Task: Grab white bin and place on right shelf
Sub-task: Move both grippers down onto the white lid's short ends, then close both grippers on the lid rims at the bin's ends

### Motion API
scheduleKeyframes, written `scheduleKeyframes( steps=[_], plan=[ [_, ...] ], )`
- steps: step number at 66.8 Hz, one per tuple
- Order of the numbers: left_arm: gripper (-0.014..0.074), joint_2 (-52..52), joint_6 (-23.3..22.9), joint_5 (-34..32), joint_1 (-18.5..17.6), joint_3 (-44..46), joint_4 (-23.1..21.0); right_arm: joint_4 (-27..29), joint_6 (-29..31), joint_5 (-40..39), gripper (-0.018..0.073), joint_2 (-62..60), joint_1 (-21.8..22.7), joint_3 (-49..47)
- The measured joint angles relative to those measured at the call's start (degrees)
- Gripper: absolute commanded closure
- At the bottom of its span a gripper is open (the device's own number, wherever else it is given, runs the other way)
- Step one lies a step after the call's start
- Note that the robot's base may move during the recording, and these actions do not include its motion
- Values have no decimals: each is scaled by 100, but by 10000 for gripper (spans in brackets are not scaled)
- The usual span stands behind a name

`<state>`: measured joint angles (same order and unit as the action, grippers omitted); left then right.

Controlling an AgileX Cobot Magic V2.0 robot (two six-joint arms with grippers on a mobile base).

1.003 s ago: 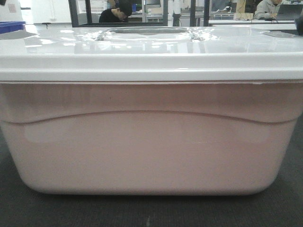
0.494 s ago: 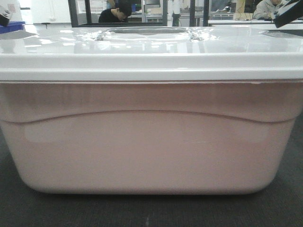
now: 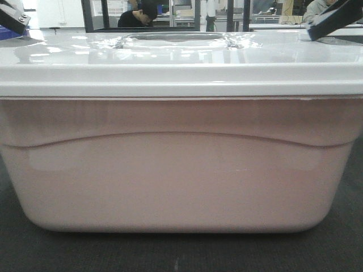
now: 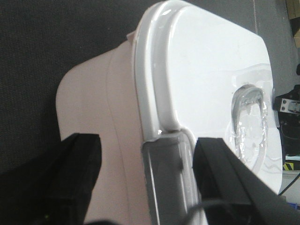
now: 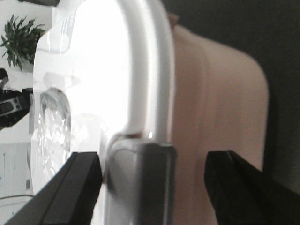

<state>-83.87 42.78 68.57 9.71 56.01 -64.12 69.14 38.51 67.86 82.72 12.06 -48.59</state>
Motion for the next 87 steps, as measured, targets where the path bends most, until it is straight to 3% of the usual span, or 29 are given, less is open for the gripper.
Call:
scheduleKeyframes(
  steps=[27,50,87],
  plan=[
    [261,0,-136,0,-9,0,0,208,12,-20,-20,0,-140,8],
    [261,0,-157,-12,-410,0,-33,341,23,-59,-20,0,-140,8],
    [261,0,-170,-121,-504,0,28,432,85,-114,-20,0,-400,8]
  ],
)
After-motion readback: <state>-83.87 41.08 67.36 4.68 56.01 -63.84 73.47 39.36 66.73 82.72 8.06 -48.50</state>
